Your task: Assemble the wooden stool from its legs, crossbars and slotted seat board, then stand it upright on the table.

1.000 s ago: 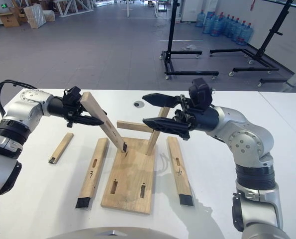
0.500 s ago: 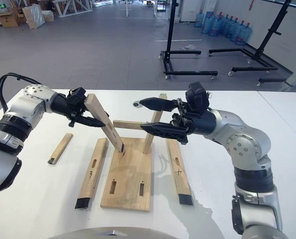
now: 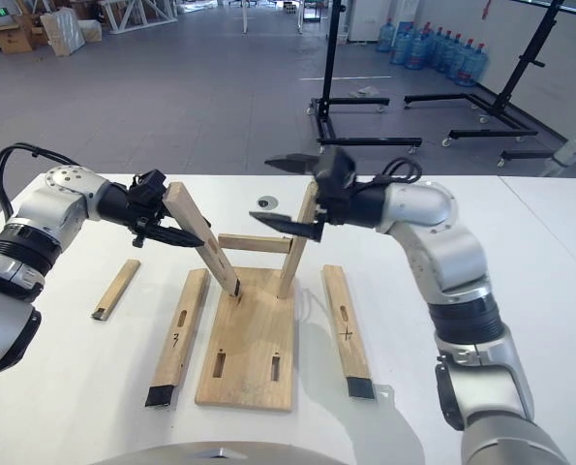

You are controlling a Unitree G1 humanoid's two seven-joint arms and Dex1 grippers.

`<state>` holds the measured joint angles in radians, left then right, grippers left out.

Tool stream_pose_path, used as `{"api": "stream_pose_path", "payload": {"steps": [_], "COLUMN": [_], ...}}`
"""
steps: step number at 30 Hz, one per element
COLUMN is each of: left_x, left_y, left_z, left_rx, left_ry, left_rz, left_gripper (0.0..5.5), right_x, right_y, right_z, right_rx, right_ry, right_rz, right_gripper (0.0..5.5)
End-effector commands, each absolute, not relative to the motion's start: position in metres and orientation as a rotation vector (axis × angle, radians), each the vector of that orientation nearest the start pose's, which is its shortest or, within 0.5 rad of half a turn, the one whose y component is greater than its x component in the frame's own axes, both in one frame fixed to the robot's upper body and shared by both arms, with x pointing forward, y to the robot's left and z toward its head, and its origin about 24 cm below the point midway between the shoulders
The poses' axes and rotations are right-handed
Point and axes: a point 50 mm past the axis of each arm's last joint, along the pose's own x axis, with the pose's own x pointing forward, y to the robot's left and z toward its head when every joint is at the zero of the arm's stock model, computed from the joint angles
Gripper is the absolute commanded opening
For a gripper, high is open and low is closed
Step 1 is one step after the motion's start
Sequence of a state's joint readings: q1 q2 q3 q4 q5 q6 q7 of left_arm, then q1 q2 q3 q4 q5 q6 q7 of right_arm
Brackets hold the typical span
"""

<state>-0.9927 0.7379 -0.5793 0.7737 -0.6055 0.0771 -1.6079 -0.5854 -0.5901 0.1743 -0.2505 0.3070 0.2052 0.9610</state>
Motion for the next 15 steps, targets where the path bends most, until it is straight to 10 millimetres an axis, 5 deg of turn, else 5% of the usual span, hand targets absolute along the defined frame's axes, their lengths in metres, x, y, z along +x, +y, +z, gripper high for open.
{"api": "stream_pose_path", "payload": {"steps": [1,10,15], "left_x": [0.339,0.342,0.344], "left_y": [0.199,0.197,0.193], "left_z": [0.154,0.152,0.153], "left_rx": [0.276,0.269,0.273], "left_ry": [0.426,0.473,0.49], "left_rz": [-1.594,-1.587,-1.598], "left_gripper": [2.01,2.01,2.01], "right_x": [0.266,0.277,0.283], "right_y": [-0.1,-0.071,-0.061], "right_z": [0.201,0.124,0.103], "right_rx": [-0.785,-1.262,-1.371], "right_ry": [-0.361,-0.333,-0.435], "right_rz": [1.187,0.993,0.833], "right_gripper": [4.15,4.15,4.15]}}
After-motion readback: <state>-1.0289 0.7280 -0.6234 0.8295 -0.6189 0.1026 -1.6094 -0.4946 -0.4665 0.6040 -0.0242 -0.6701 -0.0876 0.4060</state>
